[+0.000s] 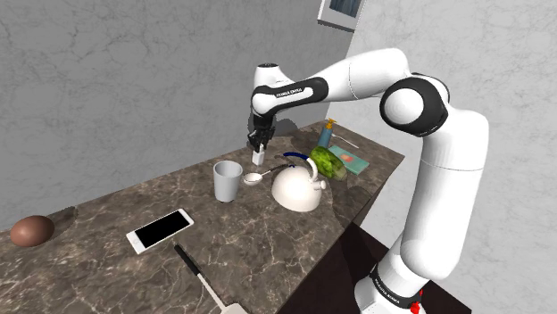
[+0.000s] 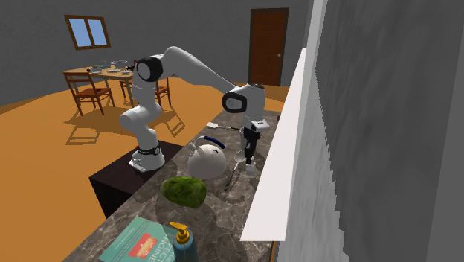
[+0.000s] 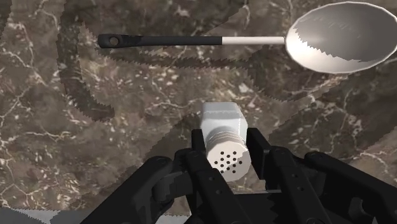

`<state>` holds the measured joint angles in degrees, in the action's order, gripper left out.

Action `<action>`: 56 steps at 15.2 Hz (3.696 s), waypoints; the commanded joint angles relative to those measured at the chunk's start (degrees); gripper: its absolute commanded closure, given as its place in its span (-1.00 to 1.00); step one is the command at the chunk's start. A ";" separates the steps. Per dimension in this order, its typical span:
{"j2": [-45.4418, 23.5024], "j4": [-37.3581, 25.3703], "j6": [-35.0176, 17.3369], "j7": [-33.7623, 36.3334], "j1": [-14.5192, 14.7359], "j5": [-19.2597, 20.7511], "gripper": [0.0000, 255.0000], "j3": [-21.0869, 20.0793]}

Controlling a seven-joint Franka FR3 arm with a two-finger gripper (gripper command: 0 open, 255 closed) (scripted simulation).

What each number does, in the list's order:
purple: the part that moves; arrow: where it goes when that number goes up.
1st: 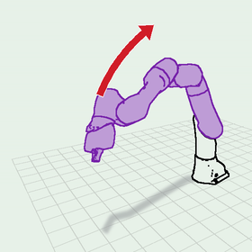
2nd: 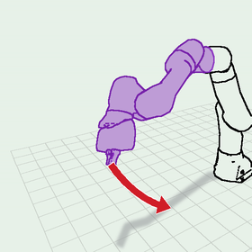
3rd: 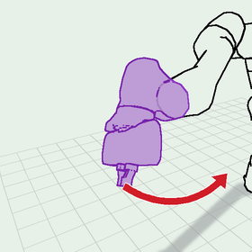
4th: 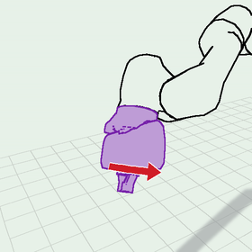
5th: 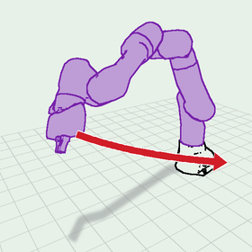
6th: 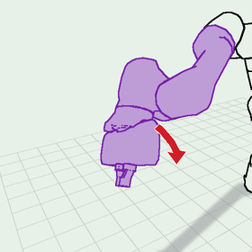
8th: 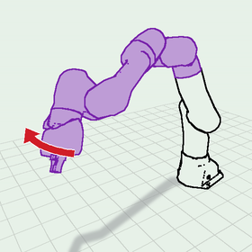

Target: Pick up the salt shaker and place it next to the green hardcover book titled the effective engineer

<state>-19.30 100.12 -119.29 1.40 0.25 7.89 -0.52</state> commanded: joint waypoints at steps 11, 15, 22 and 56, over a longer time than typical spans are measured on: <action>2.76 -5.45 8.16 -1.08 0.02 -0.51 1.00 -0.12; 3.30 -7.77 11.02 -1.41 0.05 -0.64 1.00 -0.15; 3.76 -12.51 16.18 -1.97 0.11 -0.81 1.00 -0.19; 32.35 18.47 9.78 -33.67 -16.28 1.88 1.00 16.80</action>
<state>12.39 118.11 -109.49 -30.98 -15.45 9.49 15.52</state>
